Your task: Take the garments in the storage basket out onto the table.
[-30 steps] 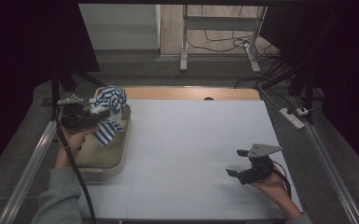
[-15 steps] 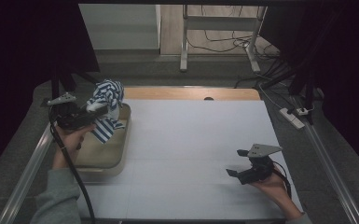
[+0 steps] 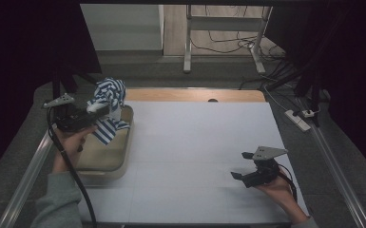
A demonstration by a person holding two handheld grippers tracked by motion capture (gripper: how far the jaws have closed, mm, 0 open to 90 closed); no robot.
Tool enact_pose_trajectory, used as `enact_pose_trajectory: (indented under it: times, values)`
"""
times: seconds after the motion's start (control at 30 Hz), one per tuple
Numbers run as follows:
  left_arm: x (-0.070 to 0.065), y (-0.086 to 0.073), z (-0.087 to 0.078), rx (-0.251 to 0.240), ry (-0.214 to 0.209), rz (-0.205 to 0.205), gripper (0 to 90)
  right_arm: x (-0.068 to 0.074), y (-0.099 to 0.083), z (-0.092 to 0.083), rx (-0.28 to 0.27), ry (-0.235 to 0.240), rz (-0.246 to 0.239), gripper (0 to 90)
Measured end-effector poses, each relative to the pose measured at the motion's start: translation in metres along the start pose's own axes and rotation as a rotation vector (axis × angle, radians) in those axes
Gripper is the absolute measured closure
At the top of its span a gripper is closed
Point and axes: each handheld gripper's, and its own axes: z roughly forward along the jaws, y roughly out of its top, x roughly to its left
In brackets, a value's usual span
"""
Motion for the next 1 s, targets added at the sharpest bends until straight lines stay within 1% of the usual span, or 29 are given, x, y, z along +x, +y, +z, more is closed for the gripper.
enact_pose_trajectory:
  times: [0.13, 0.3, 0.43, 0.53, 0.6, 0.83, 1.0]
  values:
    - [-0.002, 0.002, -0.003, -0.019, -0.009, -0.003, 60.2, 0.0, 0.0, 0.0, 0.001, 0.0, -0.001, 10.3]
    - [-0.004, 0.004, -0.006, -0.047, -0.031, -0.01, 60.2, 0.0, 0.0, 0.001, 0.005, 0.0, -0.001, 10.3]
    - [-0.008, 0.006, -0.009, -0.065, -0.041, -0.004, 60.2, 0.0, 0.0, 0.001, 0.006, 0.001, -0.001, 10.3]
    - [-0.011, 0.008, -0.01, -0.067, -0.057, 0.0, 60.2, 0.0, 0.0, 0.001, 0.006, 0.001, 0.0, 10.3]
    - [-0.012, 0.008, -0.011, -0.071, -0.059, 0.002, 60.2, 0.001, 0.0, 0.001, 0.007, -0.001, -0.003, 10.3]
    - [-0.017, 0.011, -0.013, -0.094, -0.085, 0.003, 60.2, 0.0, 0.0, 0.001, 0.01, -0.004, -0.003, 10.3]
    - [-0.021, 0.012, -0.014, -0.107, -0.132, -0.002, 60.1, 0.001, 0.0, 0.002, 0.013, -0.003, -0.005, 10.3]
